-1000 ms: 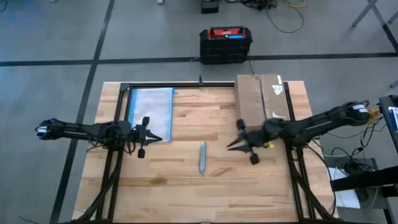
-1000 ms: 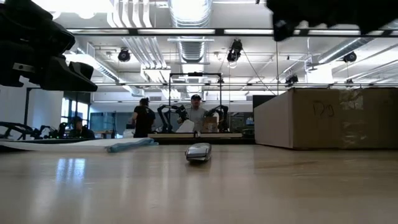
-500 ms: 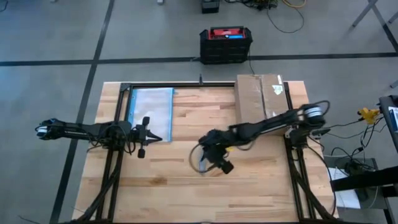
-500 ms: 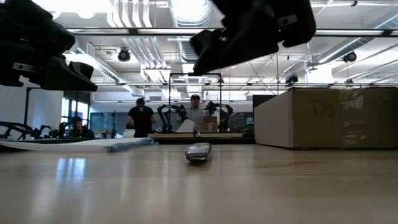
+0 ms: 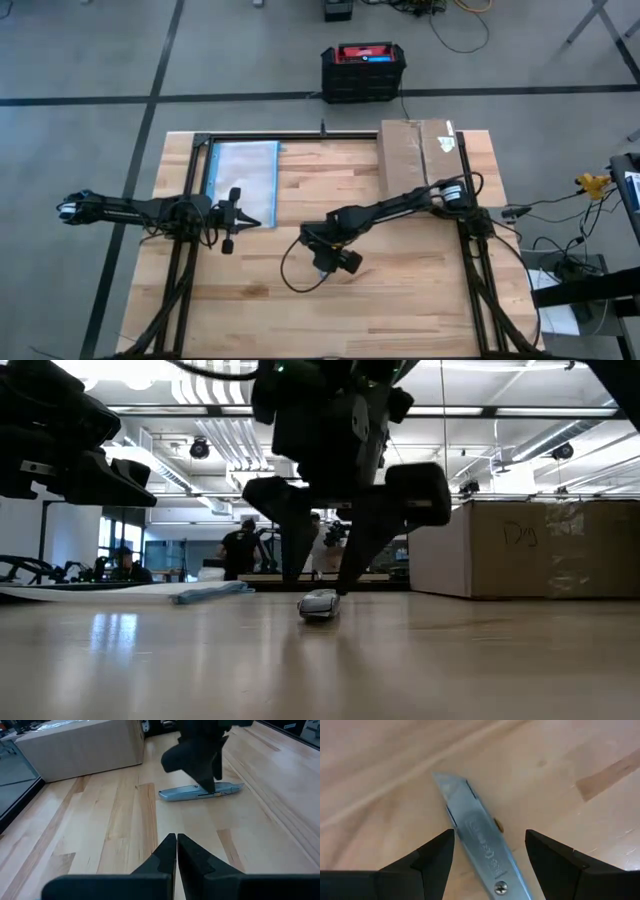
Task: Unpack boxes
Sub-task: Open the cardboard box using the gray cutter
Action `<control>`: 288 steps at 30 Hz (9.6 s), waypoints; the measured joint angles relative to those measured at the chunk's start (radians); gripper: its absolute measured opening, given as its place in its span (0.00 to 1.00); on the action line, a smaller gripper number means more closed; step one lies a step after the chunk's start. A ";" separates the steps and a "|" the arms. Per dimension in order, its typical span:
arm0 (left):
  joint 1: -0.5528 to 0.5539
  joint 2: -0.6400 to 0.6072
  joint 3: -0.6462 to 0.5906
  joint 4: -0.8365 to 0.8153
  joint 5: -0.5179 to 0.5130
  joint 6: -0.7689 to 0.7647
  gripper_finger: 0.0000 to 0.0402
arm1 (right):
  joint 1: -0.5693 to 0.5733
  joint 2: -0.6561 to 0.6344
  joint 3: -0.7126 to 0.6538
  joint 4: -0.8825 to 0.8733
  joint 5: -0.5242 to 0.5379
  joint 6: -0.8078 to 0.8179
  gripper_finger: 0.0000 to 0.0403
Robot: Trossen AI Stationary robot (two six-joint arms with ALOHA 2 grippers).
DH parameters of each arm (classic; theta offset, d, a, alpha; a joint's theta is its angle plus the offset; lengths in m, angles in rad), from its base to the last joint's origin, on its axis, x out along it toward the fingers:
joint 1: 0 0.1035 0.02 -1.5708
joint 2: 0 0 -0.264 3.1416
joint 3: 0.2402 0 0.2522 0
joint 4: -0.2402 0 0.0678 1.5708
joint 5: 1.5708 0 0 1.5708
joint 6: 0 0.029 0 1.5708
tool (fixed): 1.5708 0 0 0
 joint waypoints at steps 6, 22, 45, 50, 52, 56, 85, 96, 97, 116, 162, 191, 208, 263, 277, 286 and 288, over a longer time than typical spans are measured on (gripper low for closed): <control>0.000 0.000 0.000 0.000 0.000 0.000 0.00 | -0.003 0.040 0.032 -0.055 0.092 -0.083 0.55; 0.000 0.000 0.000 0.000 0.000 0.000 0.00 | -0.088 0.043 0.037 -0.042 0.105 -0.022 0.41; 0.000 0.000 0.000 0.000 0.000 0.000 0.00 | -0.103 0.057 0.032 -0.045 0.027 0.347 0.27; 0.000 0.000 0.000 0.000 0.000 0.000 0.00 | -0.105 0.058 0.030 -0.029 -0.013 0.309 0.28; 0.000 0.000 0.000 0.000 0.000 0.000 0.00 | -0.105 0.058 0.030 -0.016 -0.018 0.304 0.27; 0.000 0.000 0.000 0.000 0.000 0.000 0.00 | -0.105 0.058 0.030 -0.009 -0.019 0.351 0.26; 0.001 -0.001 0.000 0.076 -0.141 0.019 0.00 | -0.043 0.048 0.030 -0.103 0.139 0.327 0.26; 0.002 0.000 0.000 0.077 -0.215 0.544 0.00 | -0.011 0.047 0.032 -0.112 0.246 0.297 0.26; 0.002 0.001 0.000 0.079 -0.212 0.559 0.00 | -0.004 0.047 0.032 -0.112 0.248 0.303 0.26; 0.002 0.048 0.000 0.318 -0.084 -0.688 0.00 | 0.103 -0.112 0.027 -0.265 0.296 0.513 0.26; -0.176 1.138 0.432 0.785 0.021 -1.126 0.56 | 0.247 -0.183 0.031 -0.194 0.898 0.161 0.26; -0.180 1.216 0.524 0.626 0.021 -1.147 0.09 | 0.220 -0.183 0.031 -0.192 0.866 0.186 0.25; -0.189 1.208 0.522 0.614 -0.055 -1.016 0.08 | 0.222 -0.186 0.031 -0.192 0.839 0.253 0.34; -0.235 1.168 0.522 0.594 -0.131 -0.996 0.10 | 0.216 -0.188 0.031 -0.117 0.814 0.097 0.33; -0.280 1.085 0.522 0.505 -0.217 -0.956 0.10 | 0.261 -0.280 0.031 -0.125 0.845 0.241 0.73; -0.381 0.895 0.522 0.312 -0.412 -0.883 0.10 | 0.301 -0.482 0.027 -0.296 0.791 0.601 0.65; -0.410 0.855 0.522 0.337 -0.452 -0.787 0.10 | 0.296 -0.539 -0.001 -0.286 0.685 0.724 0.63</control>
